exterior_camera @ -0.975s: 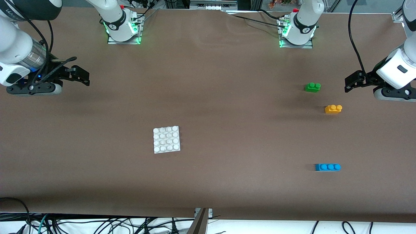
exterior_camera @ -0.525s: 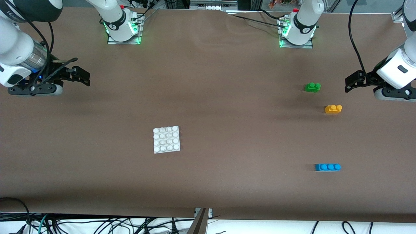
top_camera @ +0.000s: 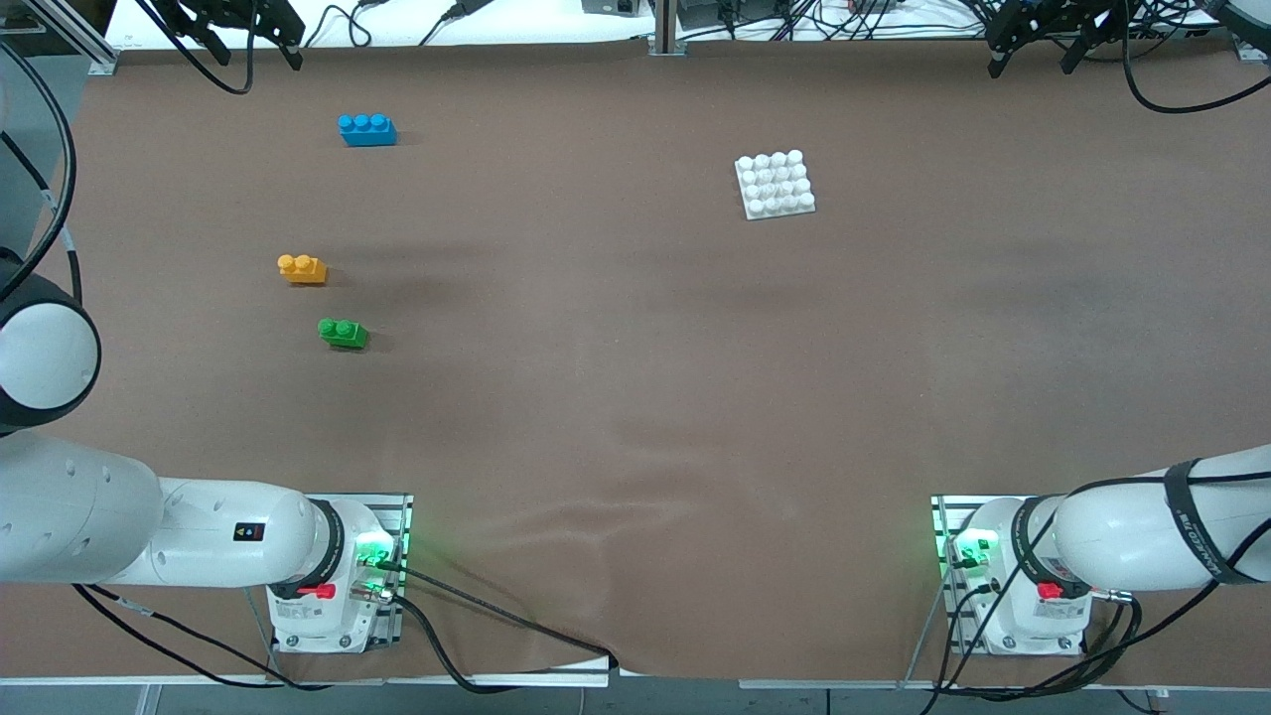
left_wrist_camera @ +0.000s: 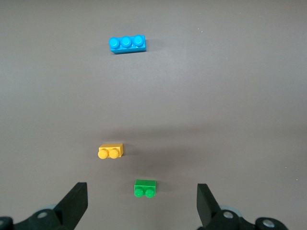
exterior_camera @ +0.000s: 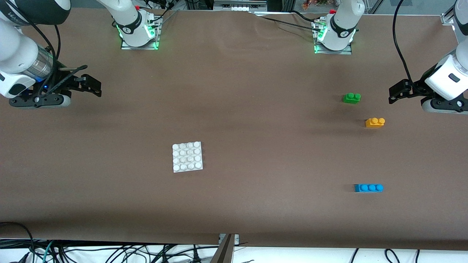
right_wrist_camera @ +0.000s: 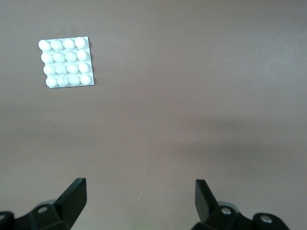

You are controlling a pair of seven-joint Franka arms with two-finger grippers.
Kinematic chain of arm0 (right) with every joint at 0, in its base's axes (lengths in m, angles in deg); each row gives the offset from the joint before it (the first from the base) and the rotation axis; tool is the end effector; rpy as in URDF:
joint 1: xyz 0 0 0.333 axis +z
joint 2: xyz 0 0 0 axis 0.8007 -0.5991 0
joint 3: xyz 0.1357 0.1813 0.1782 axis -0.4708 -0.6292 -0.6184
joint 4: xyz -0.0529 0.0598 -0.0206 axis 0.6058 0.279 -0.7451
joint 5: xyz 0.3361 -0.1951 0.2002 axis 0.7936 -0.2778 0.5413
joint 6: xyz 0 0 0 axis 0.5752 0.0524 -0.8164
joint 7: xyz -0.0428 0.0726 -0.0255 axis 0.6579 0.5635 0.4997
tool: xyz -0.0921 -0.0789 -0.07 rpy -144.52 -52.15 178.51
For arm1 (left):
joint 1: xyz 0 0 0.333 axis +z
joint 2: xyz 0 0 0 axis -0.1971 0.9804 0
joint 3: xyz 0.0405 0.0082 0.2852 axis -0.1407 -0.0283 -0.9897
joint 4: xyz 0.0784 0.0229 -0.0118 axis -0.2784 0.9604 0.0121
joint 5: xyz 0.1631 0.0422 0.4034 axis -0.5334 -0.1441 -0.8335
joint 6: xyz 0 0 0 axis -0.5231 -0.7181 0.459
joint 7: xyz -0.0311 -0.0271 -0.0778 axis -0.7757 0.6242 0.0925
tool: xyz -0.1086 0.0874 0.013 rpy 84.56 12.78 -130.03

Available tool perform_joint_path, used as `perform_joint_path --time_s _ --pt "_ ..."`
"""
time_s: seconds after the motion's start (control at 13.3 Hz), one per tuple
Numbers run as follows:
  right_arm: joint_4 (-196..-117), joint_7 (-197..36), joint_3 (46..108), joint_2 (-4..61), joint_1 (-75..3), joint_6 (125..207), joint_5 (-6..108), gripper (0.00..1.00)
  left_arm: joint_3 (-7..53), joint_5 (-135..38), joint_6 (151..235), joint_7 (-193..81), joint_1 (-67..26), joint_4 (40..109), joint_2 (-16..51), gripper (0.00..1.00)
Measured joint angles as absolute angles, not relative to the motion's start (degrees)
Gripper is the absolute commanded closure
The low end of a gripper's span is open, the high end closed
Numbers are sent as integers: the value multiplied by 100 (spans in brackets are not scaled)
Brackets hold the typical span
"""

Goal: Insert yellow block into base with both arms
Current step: 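Reach the right gripper down to the white base plate and grasp it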

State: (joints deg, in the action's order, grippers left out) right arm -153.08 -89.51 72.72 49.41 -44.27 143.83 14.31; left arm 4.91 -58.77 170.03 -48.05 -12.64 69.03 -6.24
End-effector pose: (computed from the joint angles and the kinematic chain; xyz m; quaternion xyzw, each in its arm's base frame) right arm 0.6023 0.0826 0.4952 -0.9988 -0.0293 0.0385 0.0004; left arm 0.6113 -0.0111 0.5096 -0.9994 0.0272 0.0178 0.0117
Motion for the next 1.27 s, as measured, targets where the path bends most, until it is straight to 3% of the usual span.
perform_joint_path --time_s 0.53,1.27 --pt "-15320 -8951 7115 4703 -4429 14555 1579 0 484 -5877 17002 -4805 -1263 6903 -623 0" --pt "-15285 -9575 6635 1853 -3832 18497 2022 0 473 -5877 16994 -4805 -1242 6899 -616 0"
